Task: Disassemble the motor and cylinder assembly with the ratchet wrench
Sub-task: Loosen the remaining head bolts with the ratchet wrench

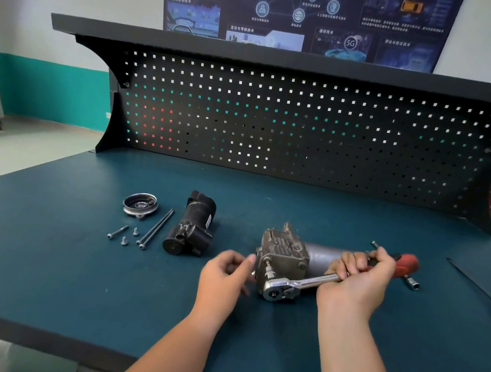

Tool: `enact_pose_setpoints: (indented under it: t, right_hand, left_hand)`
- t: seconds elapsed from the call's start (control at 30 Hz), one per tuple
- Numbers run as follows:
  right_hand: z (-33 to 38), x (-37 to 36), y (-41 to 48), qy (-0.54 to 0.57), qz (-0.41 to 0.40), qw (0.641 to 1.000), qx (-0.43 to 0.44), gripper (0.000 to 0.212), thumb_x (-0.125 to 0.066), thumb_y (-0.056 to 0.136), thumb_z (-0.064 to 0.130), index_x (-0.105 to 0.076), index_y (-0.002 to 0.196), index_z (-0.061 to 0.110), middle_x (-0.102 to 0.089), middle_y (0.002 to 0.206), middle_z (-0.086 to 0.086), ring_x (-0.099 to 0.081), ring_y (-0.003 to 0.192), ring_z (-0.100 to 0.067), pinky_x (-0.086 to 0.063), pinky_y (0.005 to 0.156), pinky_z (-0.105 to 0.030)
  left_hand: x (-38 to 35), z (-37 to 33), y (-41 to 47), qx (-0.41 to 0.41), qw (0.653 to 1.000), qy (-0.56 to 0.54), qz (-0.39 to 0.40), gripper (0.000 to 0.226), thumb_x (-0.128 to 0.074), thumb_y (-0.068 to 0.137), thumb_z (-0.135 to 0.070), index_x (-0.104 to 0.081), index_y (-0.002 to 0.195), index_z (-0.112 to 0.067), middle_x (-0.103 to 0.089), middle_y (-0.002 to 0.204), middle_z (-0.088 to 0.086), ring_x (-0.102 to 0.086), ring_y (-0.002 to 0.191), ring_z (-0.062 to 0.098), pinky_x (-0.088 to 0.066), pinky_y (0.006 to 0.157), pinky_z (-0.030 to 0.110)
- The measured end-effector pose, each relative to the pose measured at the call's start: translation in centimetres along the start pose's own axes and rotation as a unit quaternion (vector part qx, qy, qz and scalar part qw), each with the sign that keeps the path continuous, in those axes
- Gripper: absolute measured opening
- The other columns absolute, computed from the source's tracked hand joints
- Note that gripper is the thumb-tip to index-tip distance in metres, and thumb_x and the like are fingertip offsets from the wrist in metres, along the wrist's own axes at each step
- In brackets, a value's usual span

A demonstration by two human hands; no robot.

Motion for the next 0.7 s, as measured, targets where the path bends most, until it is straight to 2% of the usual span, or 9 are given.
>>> enact_pose_setpoints:
  t: [0.07, 0.13, 0.27, 0.37, 0.47, 0.57, 0.7]
  right_hand:
    - [0.1, -0.1, -0.2, -0.004, 0.000, 1.000, 0.004, 0.024, -0.046, 0.091, 0.020, -0.035, 0.069, 0.019, -0.031, 0.048, 0.010, -0.025, 0.040, -0.007, -0.019, 0.037, -0.019]
    - [0.2, -0.2, -0.4, -0.010, 0.001, 1.000, 0.009, 0.024, -0.046, 0.090, 0.019, -0.035, 0.069, 0.019, -0.031, 0.047, 0.011, -0.026, 0.040, -0.007, -0.019, 0.037, -0.020]
    - [0.7, -0.7, -1.2, -0.031, 0.003, 0.999, 0.034, 0.028, -0.045, 0.091, 0.018, -0.032, 0.066, 0.018, -0.031, 0.046, 0.011, -0.026, 0.039, -0.008, -0.020, 0.037, -0.020]
    - [1.1, -1.2, -2.0, -0.042, 0.009, 0.997, 0.067, 0.026, -0.046, 0.090, 0.016, -0.033, 0.068, 0.017, -0.032, 0.046, 0.010, -0.028, 0.039, -0.007, -0.021, 0.037, -0.019]
    - [1.4, -1.7, -2.7, -0.051, 0.018, 0.994, 0.096, 0.023, -0.047, 0.091, 0.015, -0.034, 0.071, 0.017, -0.034, 0.046, 0.011, -0.029, 0.040, -0.007, -0.022, 0.038, -0.019]
    - [1.4, -2.2, -3.2, -0.060, 0.033, 0.991, 0.113, 0.022, -0.048, 0.091, 0.014, -0.035, 0.073, 0.017, -0.035, 0.045, 0.010, -0.030, 0.039, -0.007, -0.023, 0.037, -0.019]
    - [1.1, -3.8, -3.5, -0.091, 0.076, 0.986, 0.115, 0.022, -0.048, 0.092, 0.011, -0.036, 0.074, 0.017, -0.037, 0.043, 0.011, -0.031, 0.037, -0.005, -0.024, 0.036, -0.018]
  left_hand:
    - [-1.9, 1.2, -0.9, 0.090, 0.991, -0.018, 0.095, 0.030, -0.065, 0.085, -0.032, -0.062, 0.058, -0.019, -0.061, 0.055, -0.004, -0.054, 0.044, 0.012, -0.029, 0.037, 0.015]
    - [-3.2, 1.7, -1.6, 0.146, 0.976, -0.044, 0.155, 0.026, -0.065, 0.078, -0.040, -0.063, 0.065, -0.017, -0.063, 0.063, 0.000, -0.059, 0.046, 0.010, -0.023, 0.036, 0.014]
    - [-3.8, 1.8, -2.1, 0.206, 0.954, -0.091, 0.200, 0.031, -0.068, 0.062, -0.046, -0.063, 0.074, -0.018, -0.066, 0.070, 0.001, -0.066, 0.057, 0.009, -0.034, 0.042, 0.014]
    - [-4.3, 1.7, -2.4, 0.247, 0.938, -0.105, 0.219, 0.027, -0.067, 0.064, -0.043, -0.064, 0.077, -0.019, -0.068, 0.067, -0.003, -0.065, 0.056, 0.007, -0.040, 0.046, 0.015]
    - [-4.7, 2.0, -2.1, 0.270, 0.931, -0.106, 0.221, 0.024, -0.067, 0.063, -0.042, -0.071, 0.069, -0.019, -0.069, 0.065, -0.005, -0.063, 0.052, 0.007, -0.042, 0.046, 0.015]
    - [-4.6, 2.2, -1.6, 0.259, 0.936, -0.122, 0.206, 0.022, -0.066, 0.066, -0.041, -0.075, 0.060, -0.022, -0.069, 0.065, -0.005, -0.062, 0.051, 0.007, -0.043, 0.047, 0.014]
    - [-4.3, 2.8, -1.5, 0.242, 0.942, -0.136, 0.189, 0.029, -0.062, 0.082, -0.033, -0.074, 0.060, -0.018, -0.068, 0.064, -0.001, -0.063, 0.051, 0.010, -0.042, 0.047, 0.015]
Point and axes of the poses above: each hand's wrist, its own y-axis towards the middle knuckle, its own x-axis out of the back of the hand, z = x × y, the point moved 9 cm from there along y, towards the middle knuckle
